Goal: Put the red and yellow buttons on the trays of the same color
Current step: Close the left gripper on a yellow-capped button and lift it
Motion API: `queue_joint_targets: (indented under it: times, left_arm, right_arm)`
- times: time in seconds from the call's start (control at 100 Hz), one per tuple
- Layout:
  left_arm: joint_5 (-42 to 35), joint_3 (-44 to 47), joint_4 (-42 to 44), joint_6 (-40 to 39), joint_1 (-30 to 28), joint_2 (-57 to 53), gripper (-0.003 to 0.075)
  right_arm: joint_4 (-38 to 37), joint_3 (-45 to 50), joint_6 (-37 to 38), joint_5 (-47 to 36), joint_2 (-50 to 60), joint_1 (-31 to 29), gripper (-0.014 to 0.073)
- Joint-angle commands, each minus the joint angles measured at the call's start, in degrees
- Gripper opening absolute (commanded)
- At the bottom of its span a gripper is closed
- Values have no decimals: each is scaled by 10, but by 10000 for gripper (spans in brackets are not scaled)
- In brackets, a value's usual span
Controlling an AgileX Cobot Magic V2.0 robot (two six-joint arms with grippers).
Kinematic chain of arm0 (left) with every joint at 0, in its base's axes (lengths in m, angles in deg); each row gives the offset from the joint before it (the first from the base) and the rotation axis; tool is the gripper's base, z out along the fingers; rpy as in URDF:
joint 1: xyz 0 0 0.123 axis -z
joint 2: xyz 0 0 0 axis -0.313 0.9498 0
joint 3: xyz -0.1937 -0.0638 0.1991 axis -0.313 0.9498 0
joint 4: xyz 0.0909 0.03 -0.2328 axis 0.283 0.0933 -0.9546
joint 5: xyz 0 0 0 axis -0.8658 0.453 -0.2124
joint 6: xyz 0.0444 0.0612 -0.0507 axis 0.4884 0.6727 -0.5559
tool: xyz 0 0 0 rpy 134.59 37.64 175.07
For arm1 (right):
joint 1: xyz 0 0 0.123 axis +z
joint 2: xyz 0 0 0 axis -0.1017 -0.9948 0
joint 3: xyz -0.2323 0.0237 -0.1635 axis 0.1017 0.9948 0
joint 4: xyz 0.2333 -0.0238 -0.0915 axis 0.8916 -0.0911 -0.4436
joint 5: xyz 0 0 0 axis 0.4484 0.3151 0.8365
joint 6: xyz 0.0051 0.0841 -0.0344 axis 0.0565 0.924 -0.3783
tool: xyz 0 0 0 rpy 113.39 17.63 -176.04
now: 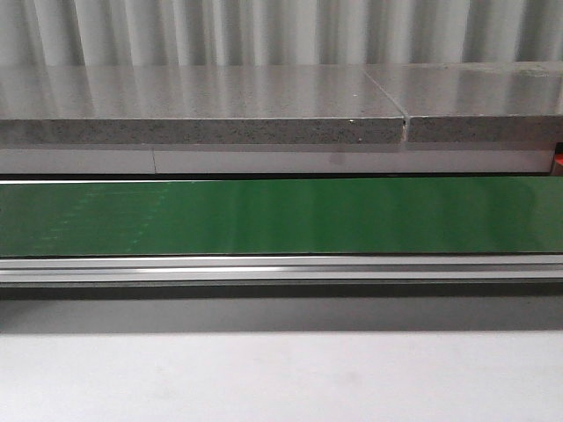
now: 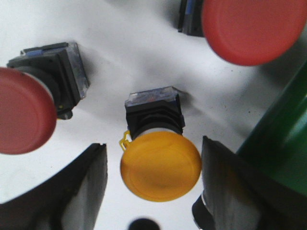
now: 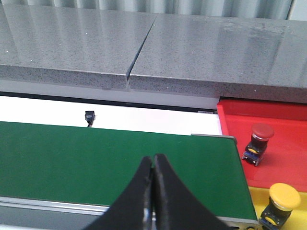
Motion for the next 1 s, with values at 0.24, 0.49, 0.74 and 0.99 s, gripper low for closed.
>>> queue_joint_targets:
  times: [0.24,0.49,0.74,0.99]
  left_arm:
    - [-14,-16,-3,-5,-2,-21,216]
    - [-14,-17,-3,1,-2,-60,205]
    - [18,-47,-3,15,1,-130,205]
    - [94,-146,8,15,50,-140,205]
  right_arm:
    - [0,-14,-4,-43,-3,0,-67]
    - [0,-14,-4,-43,-3,0,-67]
    - [0,-14,-4,-43,-3,0,-67]
    - [0,-14,-4,-43,-3,0,-67]
